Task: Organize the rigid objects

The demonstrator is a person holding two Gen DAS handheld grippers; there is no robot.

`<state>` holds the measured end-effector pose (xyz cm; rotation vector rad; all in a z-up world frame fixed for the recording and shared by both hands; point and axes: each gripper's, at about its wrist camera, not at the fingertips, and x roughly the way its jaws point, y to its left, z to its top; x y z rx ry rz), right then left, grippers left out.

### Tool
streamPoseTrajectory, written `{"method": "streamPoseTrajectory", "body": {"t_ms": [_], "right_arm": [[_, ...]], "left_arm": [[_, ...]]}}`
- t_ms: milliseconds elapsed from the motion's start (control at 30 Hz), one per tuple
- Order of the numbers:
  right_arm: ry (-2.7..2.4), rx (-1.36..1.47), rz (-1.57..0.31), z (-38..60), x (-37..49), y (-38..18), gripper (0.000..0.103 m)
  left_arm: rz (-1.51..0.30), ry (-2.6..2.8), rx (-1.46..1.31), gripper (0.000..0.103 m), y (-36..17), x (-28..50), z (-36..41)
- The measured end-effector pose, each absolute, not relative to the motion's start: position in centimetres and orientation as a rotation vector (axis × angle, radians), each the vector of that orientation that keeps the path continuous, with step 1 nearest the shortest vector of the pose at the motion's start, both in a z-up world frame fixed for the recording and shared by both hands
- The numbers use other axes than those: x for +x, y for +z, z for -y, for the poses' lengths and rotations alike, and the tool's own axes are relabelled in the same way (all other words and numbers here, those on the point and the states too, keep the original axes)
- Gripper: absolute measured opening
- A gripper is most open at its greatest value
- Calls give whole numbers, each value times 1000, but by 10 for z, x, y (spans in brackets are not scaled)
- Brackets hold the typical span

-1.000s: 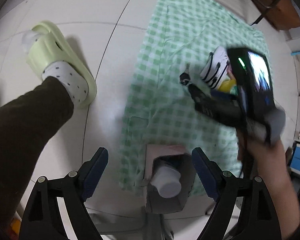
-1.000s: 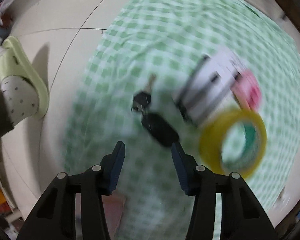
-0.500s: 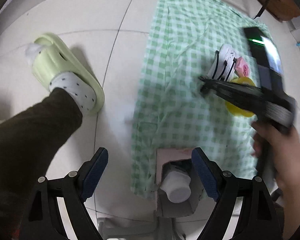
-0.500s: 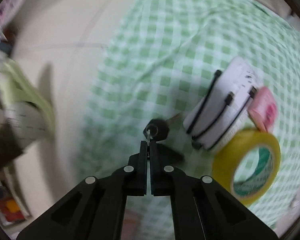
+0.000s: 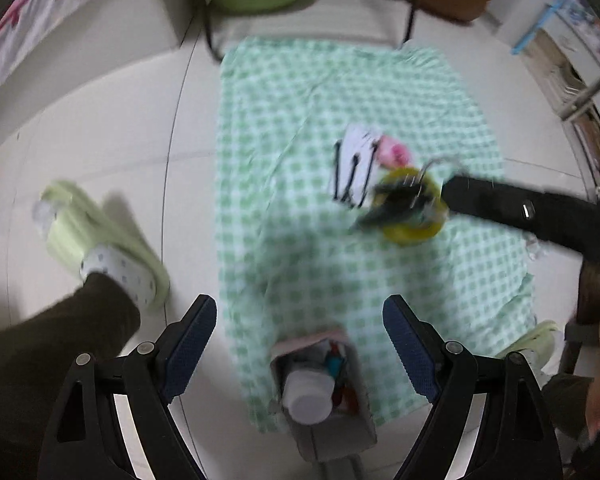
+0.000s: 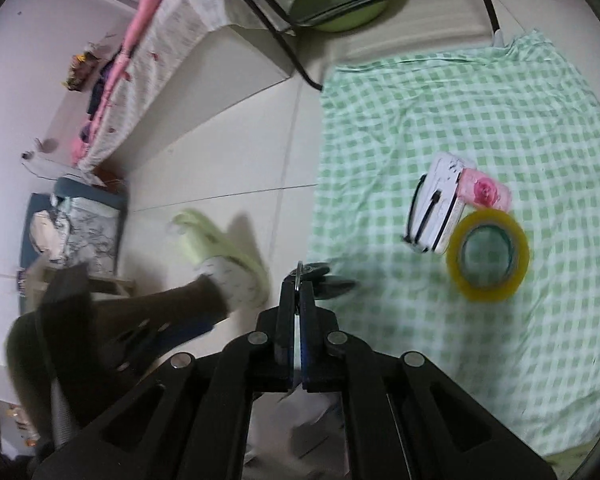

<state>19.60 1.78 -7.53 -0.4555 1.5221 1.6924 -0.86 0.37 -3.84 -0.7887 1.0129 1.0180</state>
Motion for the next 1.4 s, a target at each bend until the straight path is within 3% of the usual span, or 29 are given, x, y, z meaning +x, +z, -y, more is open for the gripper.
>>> {"method": "streamPoseTrajectory", "body": {"t_ms": [133, 200, 233, 333, 533, 600, 733, 833, 867, 900, 1000, 1133, 1300, 1333, 1400], "right_arm": [[1752, -368, -1575, 0, 191, -49, 4], [1780, -370, -1576, 7, 186, -40, 4], [1784, -393, -1569, 12, 182, -37, 4], [1771, -427, -1572, 22, 176, -34, 4], [1675, -375, -1517, 24, 194, -34, 10], [1554, -423, -1458, 23, 209, -39, 32], [1272, -782, -964, 23, 210, -51, 51], [1068, -989, -773, 20, 207, -80, 62], [1008, -1031, -739, 19, 206, -89, 78], [933, -1078, -693, 19, 205, -98, 102], [810, -1236, -582, 23, 204, -132, 103], [842, -1274, -750, 32, 214, -161, 103], [938, -1100, -997, 48, 233, -171, 103], [943, -1086, -1011, 50, 234, -173, 103], [957, -1081, -1039, 50, 232, -184, 103]], "left_arm": [[-959, 963, -707, 84, -27, -3, 14], [-931, 950, -668, 75, -21, -2, 24], [-917, 944, -649, 63, -17, -3, 27], [-877, 939, -595, 16, -9, -5, 40], [-909, 940, -605, 15, -12, -16, 61], [-935, 877, -692, 15, -17, -23, 66], [-1063, 788, -739, 15, -35, -26, 86], [-1195, 734, -827, 15, -59, -28, 99], [-1228, 717, -869, 15, -68, -29, 103], [-1256, 700, -903, 15, -75, -29, 104], [-1344, 646, -960, 15, -91, -16, 107], [-1409, 648, -971, 15, -98, -8, 108], [-1452, 651, -1053, 16, -102, -3, 104], [-1453, 643, -1062, 19, -103, 1, 104], [-1452, 630, -1073, 44, -104, 9, 99]]}}
